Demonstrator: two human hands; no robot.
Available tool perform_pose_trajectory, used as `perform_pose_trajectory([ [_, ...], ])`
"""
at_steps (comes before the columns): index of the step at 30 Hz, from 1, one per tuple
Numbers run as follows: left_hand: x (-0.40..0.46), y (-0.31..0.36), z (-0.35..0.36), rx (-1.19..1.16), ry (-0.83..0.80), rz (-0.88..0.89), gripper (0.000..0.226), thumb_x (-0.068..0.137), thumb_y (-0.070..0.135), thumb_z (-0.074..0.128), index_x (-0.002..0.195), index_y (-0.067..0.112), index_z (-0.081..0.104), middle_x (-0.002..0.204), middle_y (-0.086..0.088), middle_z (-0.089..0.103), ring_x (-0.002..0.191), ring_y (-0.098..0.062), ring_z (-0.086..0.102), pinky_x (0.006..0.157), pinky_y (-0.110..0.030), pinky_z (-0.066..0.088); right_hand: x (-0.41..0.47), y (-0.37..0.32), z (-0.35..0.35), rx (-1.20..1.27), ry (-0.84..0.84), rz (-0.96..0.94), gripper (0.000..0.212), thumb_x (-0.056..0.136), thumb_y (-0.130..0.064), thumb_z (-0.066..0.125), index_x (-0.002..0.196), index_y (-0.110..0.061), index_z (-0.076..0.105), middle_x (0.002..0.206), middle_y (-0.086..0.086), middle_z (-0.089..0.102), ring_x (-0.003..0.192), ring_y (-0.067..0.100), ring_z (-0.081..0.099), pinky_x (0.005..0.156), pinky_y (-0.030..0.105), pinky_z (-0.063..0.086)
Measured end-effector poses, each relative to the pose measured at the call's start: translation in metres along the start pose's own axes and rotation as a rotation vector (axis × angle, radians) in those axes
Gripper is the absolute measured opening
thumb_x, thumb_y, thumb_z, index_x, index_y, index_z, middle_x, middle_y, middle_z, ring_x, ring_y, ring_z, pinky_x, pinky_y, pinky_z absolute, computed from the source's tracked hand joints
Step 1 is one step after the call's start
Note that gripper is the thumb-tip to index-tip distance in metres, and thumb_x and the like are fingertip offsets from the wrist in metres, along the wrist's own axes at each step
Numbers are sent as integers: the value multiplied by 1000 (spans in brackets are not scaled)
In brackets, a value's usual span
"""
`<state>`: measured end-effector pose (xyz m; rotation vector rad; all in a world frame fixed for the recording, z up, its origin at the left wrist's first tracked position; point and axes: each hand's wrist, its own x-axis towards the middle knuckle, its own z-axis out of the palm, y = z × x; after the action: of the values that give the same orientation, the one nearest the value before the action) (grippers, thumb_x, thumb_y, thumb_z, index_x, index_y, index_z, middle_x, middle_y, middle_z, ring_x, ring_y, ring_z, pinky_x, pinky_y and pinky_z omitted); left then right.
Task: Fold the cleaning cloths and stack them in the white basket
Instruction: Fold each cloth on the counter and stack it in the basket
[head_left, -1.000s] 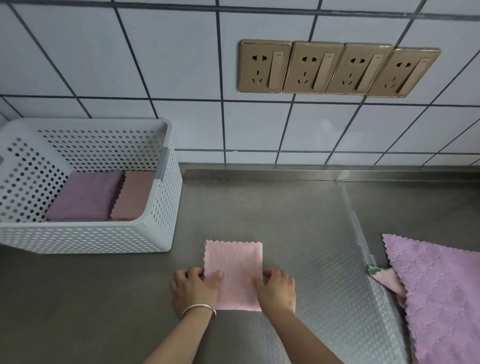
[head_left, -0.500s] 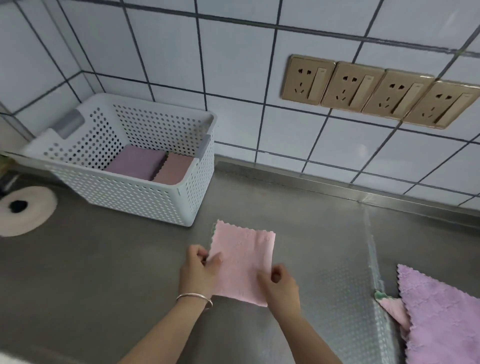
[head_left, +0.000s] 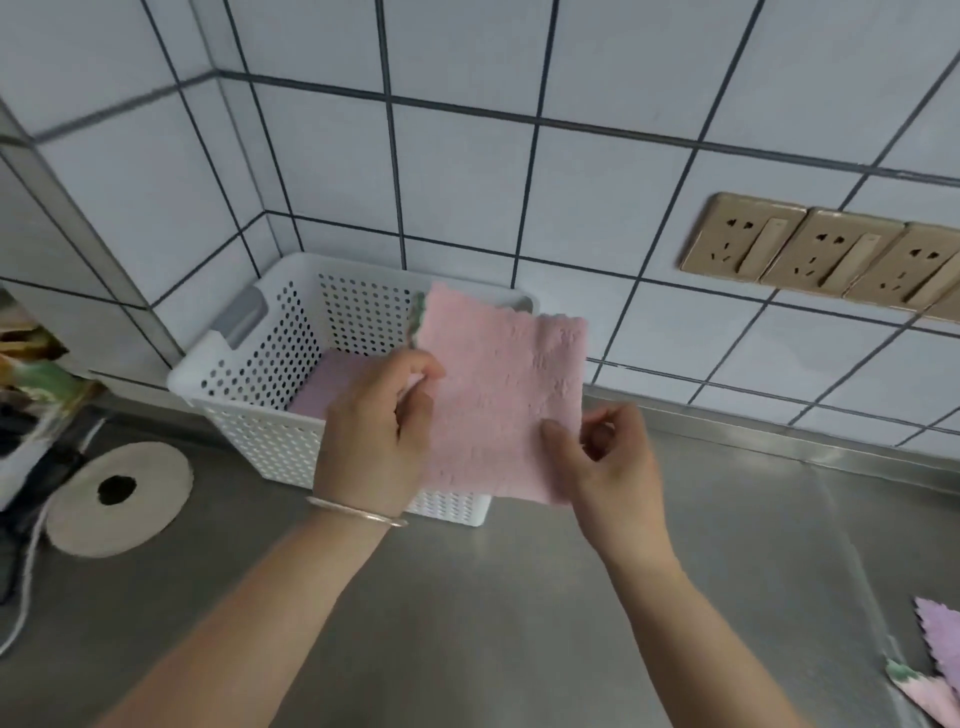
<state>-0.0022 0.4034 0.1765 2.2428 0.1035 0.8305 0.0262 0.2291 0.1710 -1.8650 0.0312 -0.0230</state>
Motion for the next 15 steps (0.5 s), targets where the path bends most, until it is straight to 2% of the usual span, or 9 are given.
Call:
perform_pose_trajectory([
  [3,44,-39,-16,34,-93,-76,12,89,7,53,91,16,61,89,-3,65,75,-17,57,69,-30,45,23,-26,44,-122,38,-83,23,84,-25,62,77,-22,40,69,-6,50,59,8,46,50,16,37],
  [4,57,-51,-18,53,-133,-122,13,89,8,52,92,18,60,89,-3,64,74,-21,57,66,-31,45,32,-32,57,-200,27,-117,20,85,-23,59,79,-20,40,68,-5,49,60,10,46,51,18,37],
  [6,81,-76,-17,103,-240,-221,15,90,11,51,90,23,59,81,0,59,67,-18,53,58,-24,39,51,-38,81,-407,-32,-170,13,87,-17,52,83,-14,40,67,-3,48,61,17,45,52,30,35],
  [8,103,-102,-12,168,-374,-273,15,90,13,52,86,26,59,76,3,56,66,-15,50,55,-17,36,73,-36,105,-615,-94,-168,3,89,-12,43,87,-13,41,66,0,46,64,24,45,48,30,28],
  [9,112,-114,-7,195,-448,-283,15,89,13,52,85,25,59,73,4,54,65,-14,50,54,-16,35,85,-34,116,-704,-119,-139,6,90,-9,39,91,-12,44,69,3,48,68,27,47,47,29,28],
  [12,129,-146,15,256,-680,-290,15,88,11,55,81,25,57,65,12,46,61,-9,44,50,-17,31,111,-24,145,-968,-262,-5,25,89,-1,38,111,-8,48,98,13,61,89,32,59,62,30,40],
  [14,135,-166,35,263,-817,-294,19,87,10,55,77,27,57,66,13,47,63,-10,46,52,-20,33,126,-12,158,-1098,-347,86,30,89,1,41,117,-5,48,113,15,60,103,33,59,68,34,44],
  [15,137,-173,44,269,-874,-293,17,86,9,54,81,24,59,68,12,49,67,-11,49,53,-19,34,133,-6,162,-1137,-378,134,28,90,1,41,117,-4,49,117,15,59,107,32,59,71,35,46],
])
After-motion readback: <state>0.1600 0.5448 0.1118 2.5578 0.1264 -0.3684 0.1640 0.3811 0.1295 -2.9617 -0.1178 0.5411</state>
